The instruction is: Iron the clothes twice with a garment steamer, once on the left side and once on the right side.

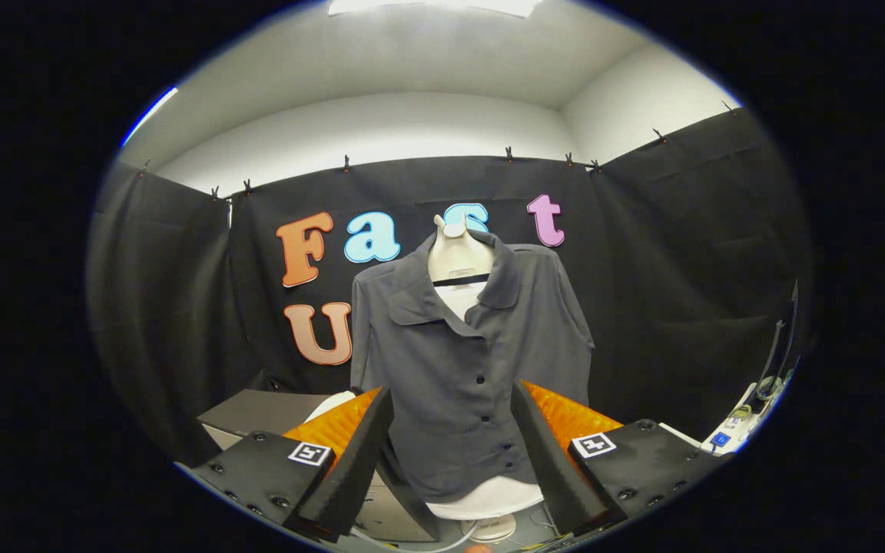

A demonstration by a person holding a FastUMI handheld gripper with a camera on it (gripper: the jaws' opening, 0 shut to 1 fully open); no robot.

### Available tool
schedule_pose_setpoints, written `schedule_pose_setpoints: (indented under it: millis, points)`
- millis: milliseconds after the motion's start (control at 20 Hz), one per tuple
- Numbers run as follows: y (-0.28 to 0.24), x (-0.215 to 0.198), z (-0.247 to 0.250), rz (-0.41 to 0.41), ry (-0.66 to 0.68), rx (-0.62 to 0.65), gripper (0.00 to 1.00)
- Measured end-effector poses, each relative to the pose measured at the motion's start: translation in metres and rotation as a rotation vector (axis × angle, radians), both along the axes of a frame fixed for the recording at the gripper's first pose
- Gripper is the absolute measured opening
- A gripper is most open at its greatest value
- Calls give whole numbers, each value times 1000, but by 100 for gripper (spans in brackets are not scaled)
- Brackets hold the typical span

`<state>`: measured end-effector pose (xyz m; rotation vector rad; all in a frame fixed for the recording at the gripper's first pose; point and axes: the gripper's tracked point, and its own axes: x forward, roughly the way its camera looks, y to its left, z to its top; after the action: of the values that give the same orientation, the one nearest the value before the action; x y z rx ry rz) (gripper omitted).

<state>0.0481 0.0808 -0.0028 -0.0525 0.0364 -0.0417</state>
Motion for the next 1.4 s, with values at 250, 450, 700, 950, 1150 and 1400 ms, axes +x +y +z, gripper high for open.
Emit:
schedule_pose_setpoints:
  millis: [250,450,700,950,1150,1400]
  points:
    - [36,26,-13,46,46,-13,98]
    - [74,50,-21,85,71,-41,98]
    - [130,86,-47,141,126,-74,98]
    - [194,131,-85,194,211,-91,98]
    - [245,176,-129,239,315,-120,98]
    - [280,237,-195,226,468,-136,97]
